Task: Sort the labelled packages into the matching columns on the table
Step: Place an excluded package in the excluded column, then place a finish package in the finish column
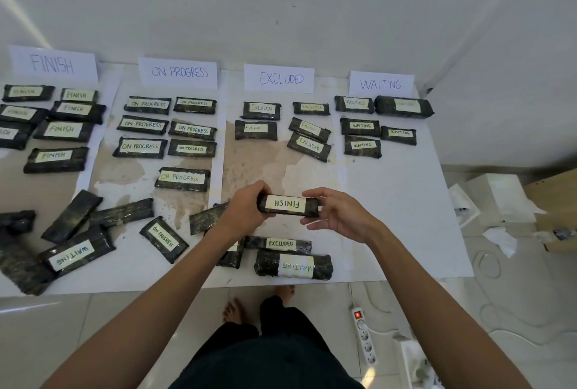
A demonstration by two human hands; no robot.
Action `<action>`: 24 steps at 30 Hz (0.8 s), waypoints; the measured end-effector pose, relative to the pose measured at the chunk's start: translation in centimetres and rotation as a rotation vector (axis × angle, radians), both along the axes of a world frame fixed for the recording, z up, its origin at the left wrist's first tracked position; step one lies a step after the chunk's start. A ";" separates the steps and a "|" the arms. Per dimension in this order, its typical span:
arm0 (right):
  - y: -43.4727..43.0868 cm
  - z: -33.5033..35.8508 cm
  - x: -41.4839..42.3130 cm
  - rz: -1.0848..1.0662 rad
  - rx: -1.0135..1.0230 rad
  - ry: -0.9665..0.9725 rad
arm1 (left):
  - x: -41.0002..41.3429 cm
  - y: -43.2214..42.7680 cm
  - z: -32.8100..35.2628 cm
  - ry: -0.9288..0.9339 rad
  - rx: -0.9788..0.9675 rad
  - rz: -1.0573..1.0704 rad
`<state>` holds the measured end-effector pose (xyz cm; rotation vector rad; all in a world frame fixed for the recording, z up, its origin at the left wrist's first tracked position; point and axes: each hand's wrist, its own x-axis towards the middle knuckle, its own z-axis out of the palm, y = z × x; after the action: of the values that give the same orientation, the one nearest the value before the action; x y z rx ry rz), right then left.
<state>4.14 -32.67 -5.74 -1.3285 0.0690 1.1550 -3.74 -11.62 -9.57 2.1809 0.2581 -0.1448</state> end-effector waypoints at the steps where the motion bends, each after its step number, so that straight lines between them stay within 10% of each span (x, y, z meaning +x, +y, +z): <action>1: 0.2 0.0 0.0 -0.020 0.008 0.031 | 0.1 0.0 -0.1 0.007 0.001 0.007; 9: 3.7 -0.9 1.8 -0.300 -0.248 -0.148 | -0.6 0.6 0.8 0.166 -0.047 -0.126; 24: 14.6 1.7 4.1 0.460 -0.214 -0.506 | -1.3 7.5 2.8 -0.216 0.557 -0.097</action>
<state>8.21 -18.09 -4.00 -1.8554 -0.5177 1.1729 -5.01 -4.15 -6.78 2.7374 0.0705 0.1260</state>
